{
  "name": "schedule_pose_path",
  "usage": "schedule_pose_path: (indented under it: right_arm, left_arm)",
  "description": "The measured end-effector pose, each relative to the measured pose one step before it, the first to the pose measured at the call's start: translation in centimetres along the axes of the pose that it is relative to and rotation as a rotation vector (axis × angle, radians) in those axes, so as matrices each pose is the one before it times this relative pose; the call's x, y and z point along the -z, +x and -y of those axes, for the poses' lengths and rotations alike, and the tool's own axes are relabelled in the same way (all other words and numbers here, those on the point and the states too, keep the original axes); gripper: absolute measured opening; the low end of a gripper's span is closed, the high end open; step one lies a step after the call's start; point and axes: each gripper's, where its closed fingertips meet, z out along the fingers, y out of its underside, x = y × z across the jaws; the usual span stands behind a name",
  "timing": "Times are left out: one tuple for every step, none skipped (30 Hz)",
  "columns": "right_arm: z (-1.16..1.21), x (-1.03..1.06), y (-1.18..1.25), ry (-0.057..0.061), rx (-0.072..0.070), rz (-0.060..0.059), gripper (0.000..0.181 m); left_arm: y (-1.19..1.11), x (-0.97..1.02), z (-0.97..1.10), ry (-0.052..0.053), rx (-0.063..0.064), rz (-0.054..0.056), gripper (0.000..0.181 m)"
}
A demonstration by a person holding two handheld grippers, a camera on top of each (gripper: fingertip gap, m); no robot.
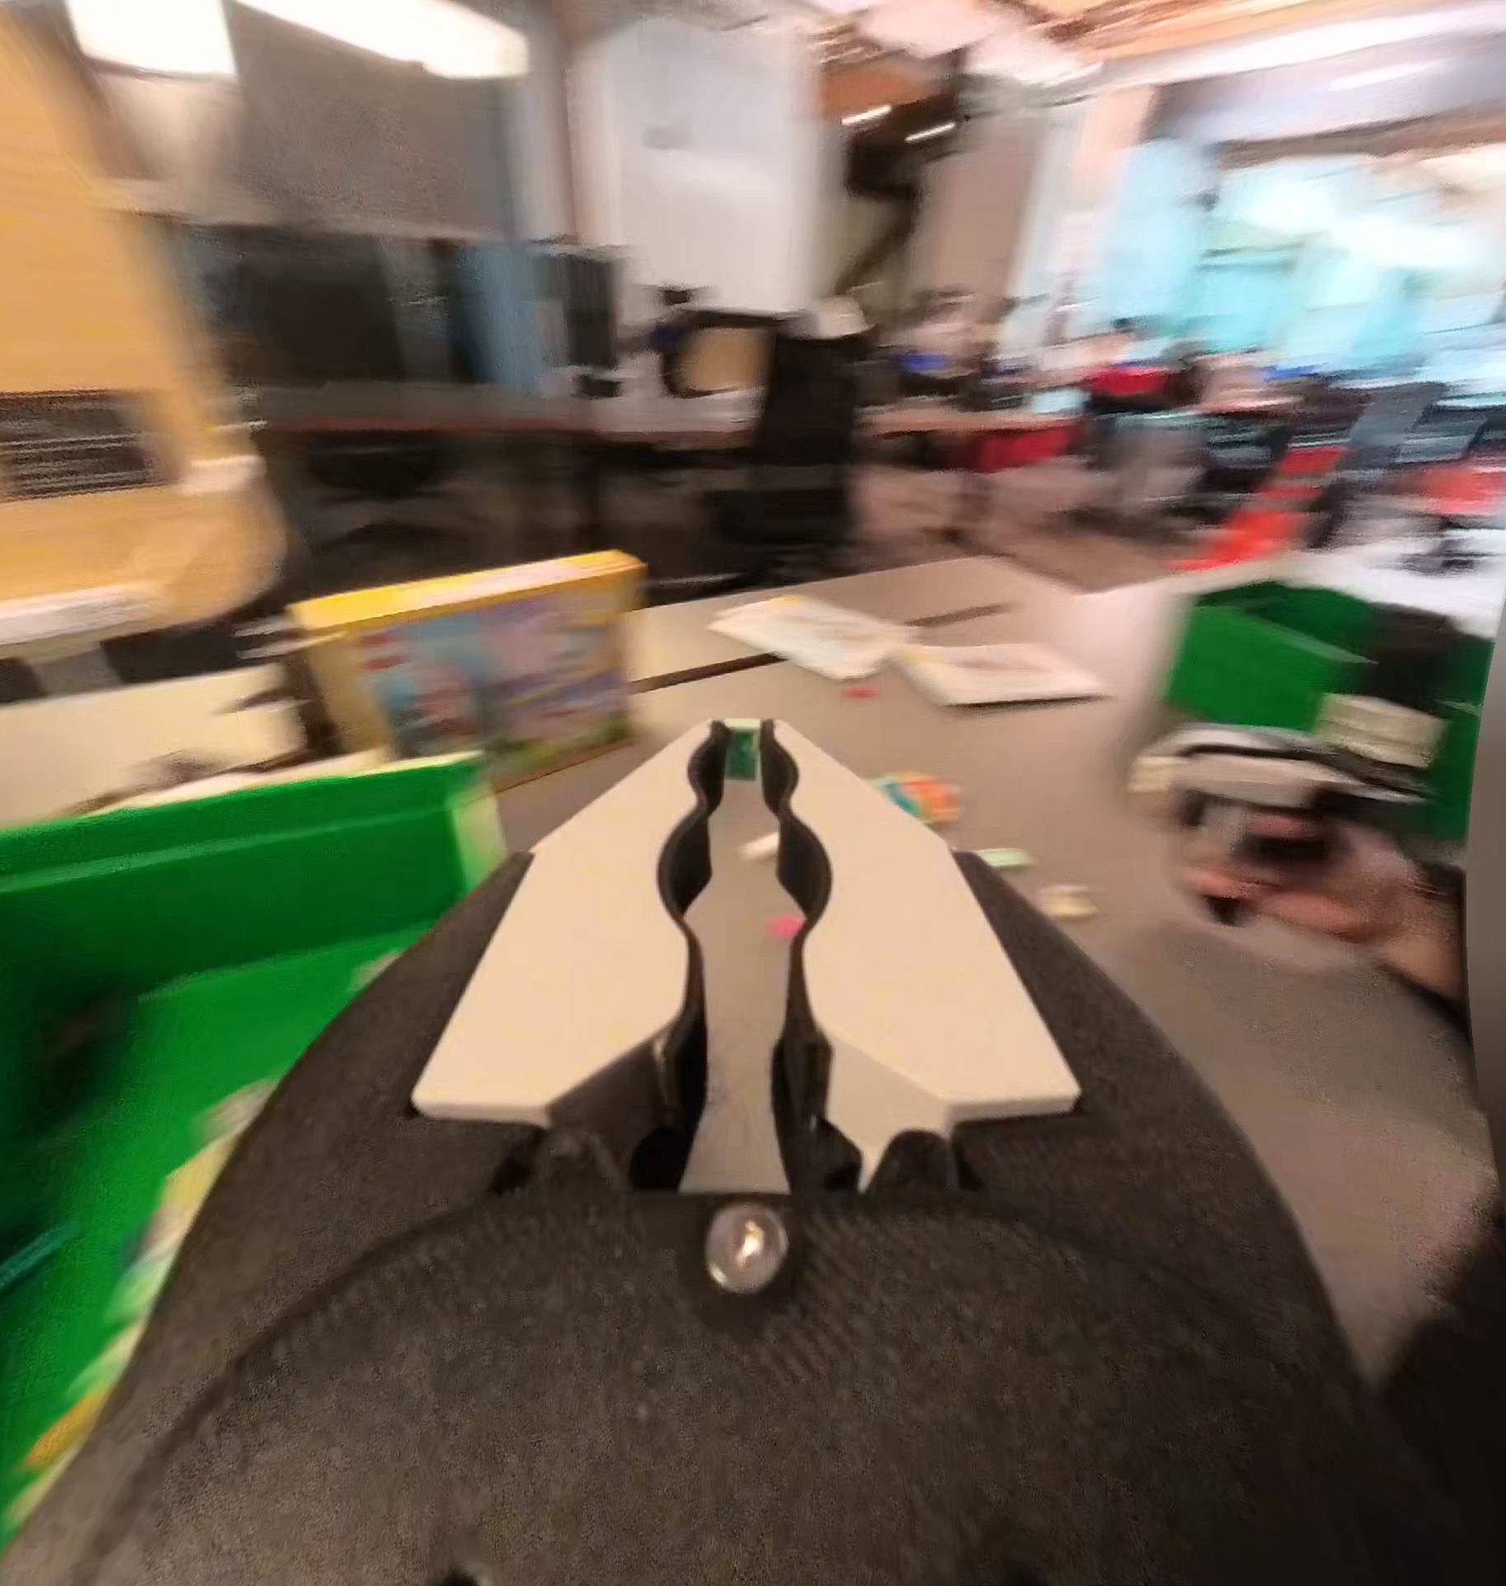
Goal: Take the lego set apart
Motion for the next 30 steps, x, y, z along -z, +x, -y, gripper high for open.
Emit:
schedule_pose_path:
  right_arm:
    - [0.276,0.305,0.987,0.0163,0.027,-0.0716,0.006]
    - [0.272,0.351,1.063,0.0175,0.0243,-0.0747,0.006]
    - [0.245,0.33,1.075,0.0161,0.0204,-0.073,0.006]
    - [0.203,0.287,0.949,0.0123,0.0177,-0.063,0.006]
    - [0.149,0.208,0.754,0.008,0.0176,-0.0503,0.006]
    - [0.103,0.16,0.614,0.0061,0.0224,-0.043,0.006]
    - [0.072,0.118,0.462,0.0045,0.0298,-0.0378,0.006]
    - [0.003,0.072,0.28,0.0009,0.0352,-0.0293,0.006]
    - [-0.025,0.023,0.079,-0.0019,0.0369,-0.0187,0.006]
    - [-0.031,-0.009,-0.102,-0.0025,0.0354,-0.0084,0.006]
    - [-0.032,-0.045,-0.233,-0.0036,0.0322,-0.0004,0.006]
    - [-0.061,-0.063,-0.278,-0.0053,0.0287,0.0032,0.006]
    - [-0.053,-0.072,-0.276,-0.0059,0.0257,0.0037,0.006]
    - [-0.071,-0.068,-0.28,-0.0063,0.0234,0.005,0.006]
    - [-0.08,-0.066,-0.246,-0.0064,0.0211,0.0052,0.006]
    - [-0.062,-0.059,-0.186,-0.0048,0.0181,0.0021,0.006]
    - [-0.056,-0.061,-0.127,-0.0033,0.013,0.0,0.006]
    - [-0.048,-0.049,-0.098,-0.003,0.006,-0.0006,0.006]
    - [0.005,-0.059,-0.053,-0.0007,0.0002,-0.0023,0.006]
    - [0.08,-0.052,-0.047,0.003,-0.0028,-0.0028,0.006]
    - [0.142,-0.06,-0.068,0.0051,-0.0034,-0.0017,0.006]
    - [0.204,-0.06,-0.078,0.0069,-0.0022,-0.0017,0.006]
    - [0.225,-0.071,-0.1,0.0082,-0.0012,-0.0012,0.006]
    - [0.223,-0.097,-0.101,0.0079,-0.0018,-0.0005,0.006]
    - [0.199,-0.118,-0.139,0.0072,-0.0029,0.0007,0.006]
    - [0.149,-0.138,-0.175,0.0057,-0.0033,0.0032,0.006]
    - [0.144,-0.128,-0.193,0.0051,-0.0024,0.0037,0.006]
    - [0.159,-0.135,-0.23,0.0065,0.0001,0.0052,0.006]
    - [0.186,-0.147,-0.364,0.0079,0.0035,0.0128,0.006]
    - [0.249,-0.187,-0.463,0.01,0.0064,0.0184,0.006]
  left_arm:
    - [-3.572,1.345,-0.284,-0.0488,0.0075,0.1413,0.007]
    - [-3.243,0.689,-0.883,-0.0715,0.0189,0.1073,0.007]
    - [-2.733,0.049,-1.199,-0.0769,0.0269,0.0699,0.007]
    - [-2.306,-0.497,-1.352,-0.0791,0.0217,0.0434,0.007]
    - [-1.621,-0.938,-1.31,-0.0722,-0.0013,0.0052,0.007]
    - [-1.557,-1.191,-1.449,-0.0813,-0.0014,0.0096,0.007]
    - [-1.617,-1.314,-1.524,-0.0949,0.0071,0.0256,0.007]
    - [-1.131,-1.328,-1.256,-0.0858,-0.0003,0.0147,0.007]
    - [-0.579,-1.277,-1.022,-0.0712,-0.0091,-0.0045,0.007]
    - [-0.465,-1.154,-0.929,-0.07,0.0038,-0.003,0.007]
    - [-0.293,-0.967,-0.729,-0.0609,0.0045,-0.0048,0.007]
    - [-0.271,-0.809,-0.509,-0.0449,0.0023,0.0007,0.007]
    - [-0.375,-0.648,-0.263,-0.0289,0.0102,0.0117,0.008]
    - [-0.135,-0.533,-0.248,-0.0281,0.0091,-0.0013,0.01]
    - [-0.055,-0.483,-0.371,-0.0384,0.0137,-0.0054,0.017]
    - [-0.125,-0.432,-0.417,-0.0421,0.0152,0.0005,0.024]
    - [-0.029,-0.368,-0.398,-0.0395,0.0088,-0.0049,0.027]
    - [0.052,-0.278,-0.281,-0.0305,0.0046,-0.0074,0.032]
    - [-0.047,-0.182,-0.174,-0.0197,0.0029,0.003,0.036]
    - [0.027,-0.099,-0.08,-0.0111,-0.0036,0.0004,0.04]
    - [0.149,-0.021,-0.046,-0.0064,0.0004,-0.0064,0.045]
    - [0.063,0.07,0.039,0.0001,0.0064,-0.0004,0.049]
    - [0.07,0.096,-0.032,-0.004,0.0017,0.0017,0.054]
    - [0.113,0.032,-0.198,-0.0155,-0.0082,-0.0013,0.058]
    - [-0.067,-0.006,-0.174,-0.0154,-0.0094,0.0107,0.06]
    - [-0.471,-0.013,-0.079,-0.0103,-0.0108,0.0365,0.061]
    - [-0.362,-0.021,-0.041,-0.0083,-0.0209,0.0305,0.061]
    - [-0.181,0.139,0.132,0.0074,-0.0211,0.0221,0.058]
    - [0.105,0.422,0.442,0.0365,-0.016,0.0065,0.052]
    - [0.424,0.804,0.712,0.0591,-0.0094,-0.008,0.047]
